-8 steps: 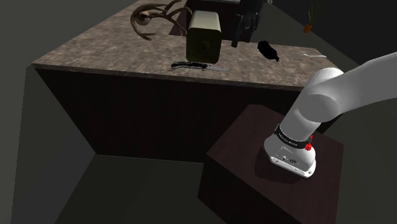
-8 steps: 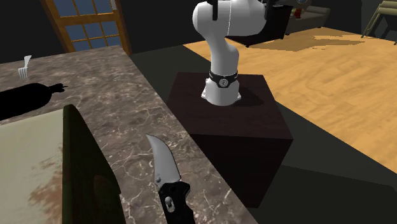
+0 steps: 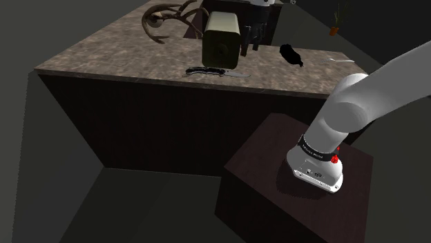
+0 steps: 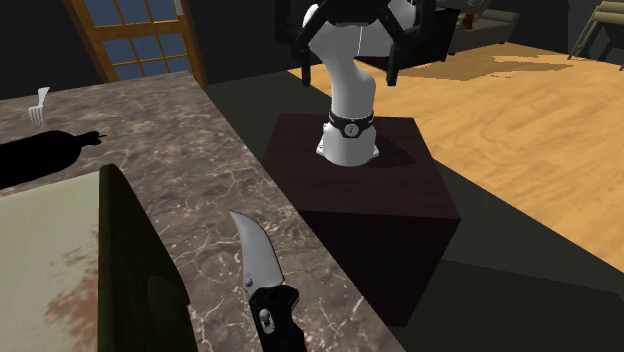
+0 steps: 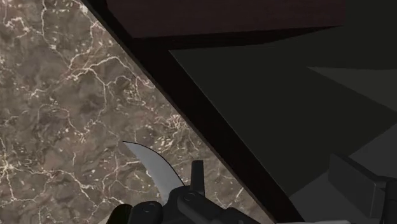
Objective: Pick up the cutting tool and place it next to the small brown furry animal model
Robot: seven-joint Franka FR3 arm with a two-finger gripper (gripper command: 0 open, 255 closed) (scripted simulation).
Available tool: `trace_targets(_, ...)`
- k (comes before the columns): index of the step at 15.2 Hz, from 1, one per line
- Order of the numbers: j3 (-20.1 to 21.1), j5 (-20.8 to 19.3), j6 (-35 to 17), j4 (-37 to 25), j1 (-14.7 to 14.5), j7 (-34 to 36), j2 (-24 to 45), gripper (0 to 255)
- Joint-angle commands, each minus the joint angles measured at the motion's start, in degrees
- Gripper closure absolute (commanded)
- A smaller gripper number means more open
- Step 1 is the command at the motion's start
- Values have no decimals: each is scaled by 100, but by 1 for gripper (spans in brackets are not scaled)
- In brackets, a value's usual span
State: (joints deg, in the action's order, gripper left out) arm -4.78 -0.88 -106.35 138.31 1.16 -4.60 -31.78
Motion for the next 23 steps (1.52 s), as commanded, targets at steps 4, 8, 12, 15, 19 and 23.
trace_targets(4,-231,-101,-841,-171,-40,-592,963,0)
trace_targets(8,-388,-93,-1385,-533,-73,-1074,1832,0)
trace_targets(12,-494,-6,-1826,-1021,-90,-1559,2725,0)
trace_targets(15,-530,94,-2081,-1467,-81,-1918,3400,0)
trace_targets(19,-523,178,-2341,-1699,-52,-2133,3879,0)
trace_targets(23,-515,223,-2623,-1597,-42,-2165,4062,0)
